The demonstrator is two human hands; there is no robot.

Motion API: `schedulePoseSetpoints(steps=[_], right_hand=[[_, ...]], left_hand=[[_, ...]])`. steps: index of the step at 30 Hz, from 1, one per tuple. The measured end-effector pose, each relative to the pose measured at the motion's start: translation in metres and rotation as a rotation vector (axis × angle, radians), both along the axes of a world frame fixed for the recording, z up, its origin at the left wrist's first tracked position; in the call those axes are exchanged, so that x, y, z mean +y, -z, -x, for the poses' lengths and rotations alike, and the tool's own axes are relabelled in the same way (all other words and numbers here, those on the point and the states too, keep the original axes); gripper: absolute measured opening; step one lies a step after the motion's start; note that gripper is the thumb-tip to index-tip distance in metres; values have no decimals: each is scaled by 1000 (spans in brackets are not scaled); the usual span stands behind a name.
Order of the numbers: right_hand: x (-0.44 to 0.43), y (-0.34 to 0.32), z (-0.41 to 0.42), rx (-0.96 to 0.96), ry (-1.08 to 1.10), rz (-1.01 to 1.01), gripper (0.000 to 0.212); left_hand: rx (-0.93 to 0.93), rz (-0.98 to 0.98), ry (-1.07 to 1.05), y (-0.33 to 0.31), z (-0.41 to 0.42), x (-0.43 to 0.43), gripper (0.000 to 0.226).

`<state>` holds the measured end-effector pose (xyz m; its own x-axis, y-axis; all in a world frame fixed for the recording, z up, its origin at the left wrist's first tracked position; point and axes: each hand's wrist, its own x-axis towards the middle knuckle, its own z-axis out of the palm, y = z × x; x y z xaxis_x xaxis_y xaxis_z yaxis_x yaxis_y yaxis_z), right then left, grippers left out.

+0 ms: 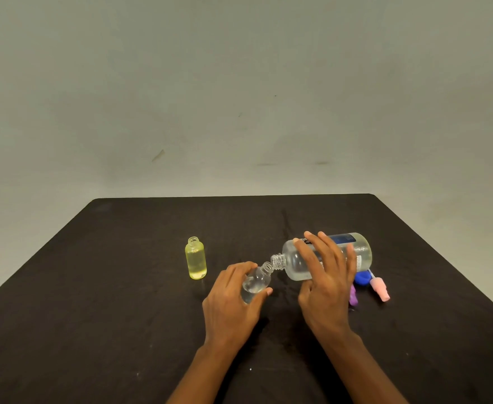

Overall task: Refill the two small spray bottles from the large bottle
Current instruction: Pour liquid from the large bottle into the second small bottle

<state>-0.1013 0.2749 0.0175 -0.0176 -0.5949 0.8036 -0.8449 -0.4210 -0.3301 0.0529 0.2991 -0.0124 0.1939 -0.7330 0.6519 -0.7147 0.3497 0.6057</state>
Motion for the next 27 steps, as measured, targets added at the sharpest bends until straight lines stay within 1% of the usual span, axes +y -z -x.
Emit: schedulePoseSetpoints(steps=[27], right_hand=[[-1, 1, 0, -2, -3, -5, 79]], left_hand=[[0, 2, 2, -3, 1, 1, 48]])
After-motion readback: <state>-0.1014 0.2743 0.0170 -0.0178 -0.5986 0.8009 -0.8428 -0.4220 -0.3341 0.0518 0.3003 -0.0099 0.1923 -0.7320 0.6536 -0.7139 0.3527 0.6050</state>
